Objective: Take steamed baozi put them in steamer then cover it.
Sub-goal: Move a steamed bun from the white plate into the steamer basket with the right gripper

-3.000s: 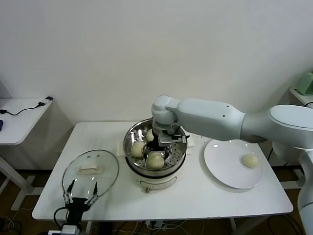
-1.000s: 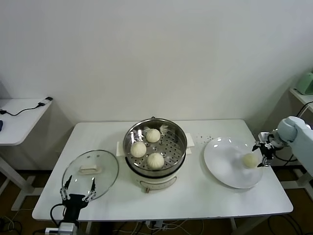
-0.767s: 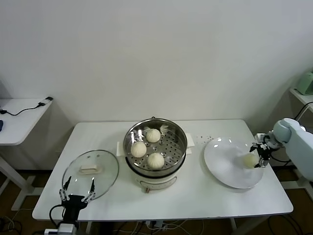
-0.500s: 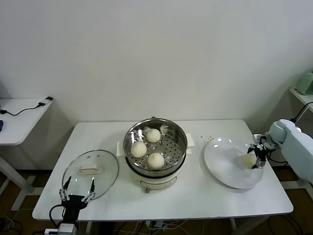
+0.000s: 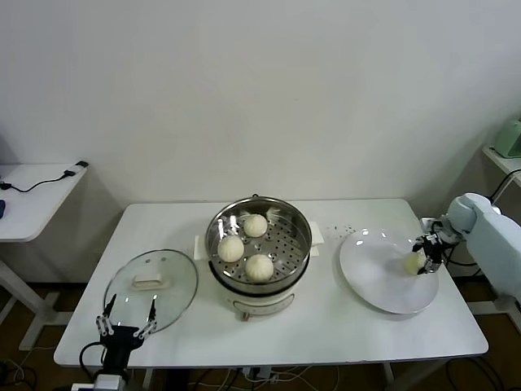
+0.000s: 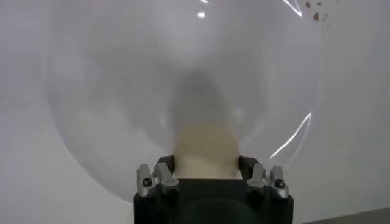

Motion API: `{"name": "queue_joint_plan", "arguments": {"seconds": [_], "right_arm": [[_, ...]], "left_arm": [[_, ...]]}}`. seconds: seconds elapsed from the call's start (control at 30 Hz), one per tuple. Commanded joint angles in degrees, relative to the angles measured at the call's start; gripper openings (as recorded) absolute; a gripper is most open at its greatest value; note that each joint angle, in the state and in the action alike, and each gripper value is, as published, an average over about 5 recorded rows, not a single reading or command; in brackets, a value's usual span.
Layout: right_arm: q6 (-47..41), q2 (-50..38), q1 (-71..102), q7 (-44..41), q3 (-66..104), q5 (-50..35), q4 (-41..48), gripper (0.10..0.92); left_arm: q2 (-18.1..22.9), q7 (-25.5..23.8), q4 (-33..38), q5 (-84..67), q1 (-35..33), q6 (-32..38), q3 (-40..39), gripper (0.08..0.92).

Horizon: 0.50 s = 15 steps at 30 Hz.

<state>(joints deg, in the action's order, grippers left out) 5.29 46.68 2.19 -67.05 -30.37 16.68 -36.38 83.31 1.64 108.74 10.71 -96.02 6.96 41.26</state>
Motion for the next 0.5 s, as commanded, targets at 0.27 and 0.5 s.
{"name": "queue_joint_plan", "arguments": {"seconds": [0.27, 0.5], "right_arm": [[-9.2, 0.4, -33.6, -0.2, -39.5, -37.6, -10.8, 0.687], [-14.8, 7.1, -48.8, 1.9, -57.5, -57.5, -19.0, 0.685]], "left_arm": [[-0.4, -0.3, 0.9, -1.9, -0.3, 0.3, -0.7, 0.823], [-0.9, -0.9, 1.1, -2.5, -0.2, 0.5, -1.6, 0.823]]}}
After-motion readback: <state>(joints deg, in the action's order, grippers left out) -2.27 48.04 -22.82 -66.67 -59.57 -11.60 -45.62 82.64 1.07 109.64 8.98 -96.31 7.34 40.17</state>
